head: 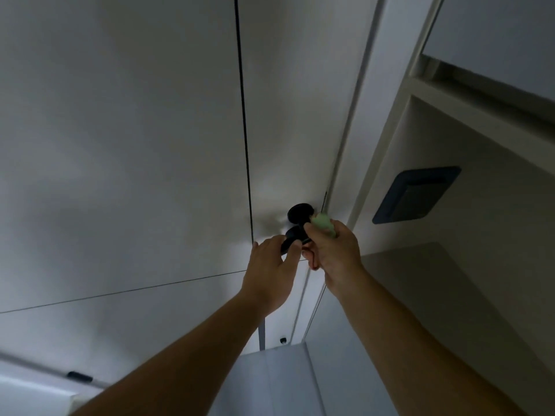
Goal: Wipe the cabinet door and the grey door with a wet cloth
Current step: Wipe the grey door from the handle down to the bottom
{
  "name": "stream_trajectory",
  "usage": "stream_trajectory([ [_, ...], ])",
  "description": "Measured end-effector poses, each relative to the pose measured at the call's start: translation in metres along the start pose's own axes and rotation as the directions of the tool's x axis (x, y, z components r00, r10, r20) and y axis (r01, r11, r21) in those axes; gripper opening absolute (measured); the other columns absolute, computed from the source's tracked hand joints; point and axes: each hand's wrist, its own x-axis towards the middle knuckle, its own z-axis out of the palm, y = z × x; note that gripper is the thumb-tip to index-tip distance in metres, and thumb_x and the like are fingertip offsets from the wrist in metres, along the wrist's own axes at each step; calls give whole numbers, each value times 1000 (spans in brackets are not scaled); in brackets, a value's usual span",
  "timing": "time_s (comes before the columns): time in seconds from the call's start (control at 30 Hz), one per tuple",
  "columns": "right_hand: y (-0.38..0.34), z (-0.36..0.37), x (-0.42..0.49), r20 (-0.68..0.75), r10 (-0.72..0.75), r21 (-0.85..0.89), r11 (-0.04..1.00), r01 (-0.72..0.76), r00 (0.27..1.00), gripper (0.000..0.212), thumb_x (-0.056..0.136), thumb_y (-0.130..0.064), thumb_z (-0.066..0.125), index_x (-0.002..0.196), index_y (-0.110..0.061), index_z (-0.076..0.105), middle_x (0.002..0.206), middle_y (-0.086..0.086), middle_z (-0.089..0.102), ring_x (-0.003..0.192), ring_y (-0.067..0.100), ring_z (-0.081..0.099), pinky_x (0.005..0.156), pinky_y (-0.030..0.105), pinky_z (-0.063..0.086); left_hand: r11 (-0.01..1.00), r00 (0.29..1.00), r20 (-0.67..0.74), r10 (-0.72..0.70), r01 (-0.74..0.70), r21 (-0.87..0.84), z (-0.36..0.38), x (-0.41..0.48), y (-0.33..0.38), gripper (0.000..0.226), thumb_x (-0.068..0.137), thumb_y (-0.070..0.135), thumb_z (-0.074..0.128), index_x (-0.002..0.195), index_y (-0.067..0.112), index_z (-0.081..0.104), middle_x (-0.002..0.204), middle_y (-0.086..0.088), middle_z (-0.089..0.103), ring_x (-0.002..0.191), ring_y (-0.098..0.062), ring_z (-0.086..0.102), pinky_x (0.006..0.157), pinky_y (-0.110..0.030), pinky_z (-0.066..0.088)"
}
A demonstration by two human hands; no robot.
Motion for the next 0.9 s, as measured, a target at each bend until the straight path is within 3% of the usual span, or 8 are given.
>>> stream_trajectory([
  [0.13, 3, -8, -13, -10, -1, -48, 999, 0, 1000, 23, 91, -17, 75, 111, -10, 66, 87, 14, 72, 60, 19, 64, 58, 34, 50, 999, 1000, -21, -18, 19, 51, 3, -12, 0, 35, 105, 50, 35, 94, 25, 57, 87, 9, 57, 91, -19, 56, 90, -44, 50],
  [0.27, 7, -15, -34, -37, -1, -84, 996, -2, 999, 23, 92, -20, 75, 112, -16, 66, 93, 13, 74, 62, 18, 66, 56, 32, 52, 998, 1000, 2, -20, 20, 62, 2, -29, -1, 30, 106, 45, 39, 91, 25, 55, 83, 8, 55, 81, -15, 54, 71, -30, 41],
  [0.37, 7, -20, -52, -56, 20, -90, 996, -25, 998, 22, 92, -18, 74, 113, -15, 66, 92, 18, 74, 51, 14, 61, 46, 27, 47, 996, 1000, 6, 7, -7, 88, -2, -46, 3, 29, 106, 44, 39, 90, 25, 55, 82, 7, 55, 78, -16, 54, 69, -30, 39],
  [0.43, 10, -26, -65, -48, 37, -114, 993, -43, 998, 23, 93, -18, 73, 113, -12, 66, 86, 22, 72, 45, 14, 54, 42, 24, 41, 991, 1000, 7, 27, -28, 133, -4, -60, 4, 31, 106, 45, 38, 91, 24, 55, 84, 5, 56, 82, -18, 55, 72, -32, 40],
  [0.53, 18, -39, -92, -47, 53, -132, 989, -58, 997, 27, 90, -23, 77, 114, -14, 68, 80, 16, 72, 51, 18, 55, 44, 25, 42, 968, 996, -14, 84, -78, 237, -7, -92, 10, 32, 106, 43, 40, 93, 20, 58, 86, 2, 58, 85, -18, 52, 81, -32, 39],
  [0.7, 26, -63, -161, -50, 24, -150, 988, -31, 998, 17, 89, -28, 77, 102, -18, 72, 80, 12, 76, 69, 25, 62, 65, 37, 52, 903, 981, -36, 191, -161, 399, -12, -154, 14, 40, 105, 46, 37, 100, 16, 63, 89, 7, 54, 88, -15, 49, 112, -37, 34],
  [0.8, 32, -86, -207, -16, 11, -172, 985, -14, 1000, 21, 92, -32, 73, 96, -12, 71, 88, 25, 72, 67, 27, 52, 53, 31, 42, 854, 978, 13, 206, -186, 486, -18, -199, 13, 44, 104, 50, 34, 109, 17, 63, 99, 2, 59, 101, -19, 55, 118, -42, 31],
  [0.9, 32, -109, -252, 7, -38, -199, 979, 39, 999, 32, 95, -35, 69, 92, -3, 68, 84, 27, 70, 63, 27, 48, 50, 29, 35, 812, 984, 42, 173, -167, 559, -27, -243, 19, 46, 105, 53, 32, 115, 18, 60, 111, -1, 61, 113, -20, 54, 121, -41, 26],
])
